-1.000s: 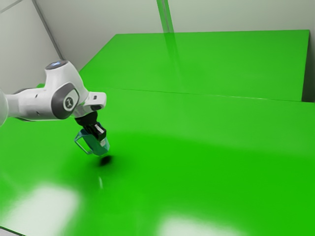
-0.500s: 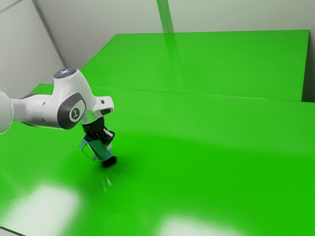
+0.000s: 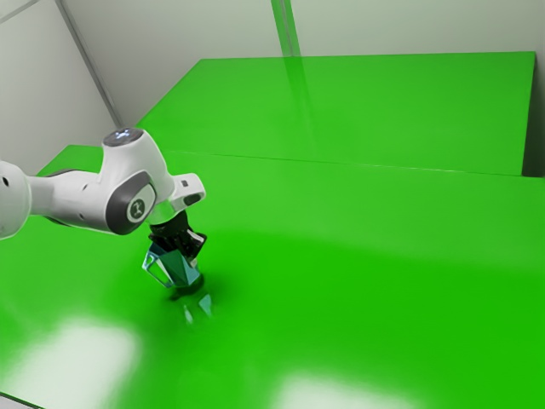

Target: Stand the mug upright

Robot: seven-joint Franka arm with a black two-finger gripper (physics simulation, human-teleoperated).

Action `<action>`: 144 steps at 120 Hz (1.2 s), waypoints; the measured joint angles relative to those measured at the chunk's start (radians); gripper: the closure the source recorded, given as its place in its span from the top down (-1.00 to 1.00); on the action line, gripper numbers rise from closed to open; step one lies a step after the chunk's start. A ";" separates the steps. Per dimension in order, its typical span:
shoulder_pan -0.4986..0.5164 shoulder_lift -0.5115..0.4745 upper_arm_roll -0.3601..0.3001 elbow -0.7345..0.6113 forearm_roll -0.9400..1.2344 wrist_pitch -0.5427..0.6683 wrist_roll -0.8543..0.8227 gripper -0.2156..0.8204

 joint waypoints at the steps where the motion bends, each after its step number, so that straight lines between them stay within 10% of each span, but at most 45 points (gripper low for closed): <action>1: 0.000 0.001 0.000 0.000 0.000 0.000 -0.002 -0.93; 60: -0.008 0.042 0.000 0.000 0.000 0.019 -0.085 -0.91; 105: -0.048 -0.005 0.000 -0.009 -0.023 0.044 -0.093 0.12; 144: -0.065 -0.115 -0.001 0.002 -0.027 0.017 -0.091 0.45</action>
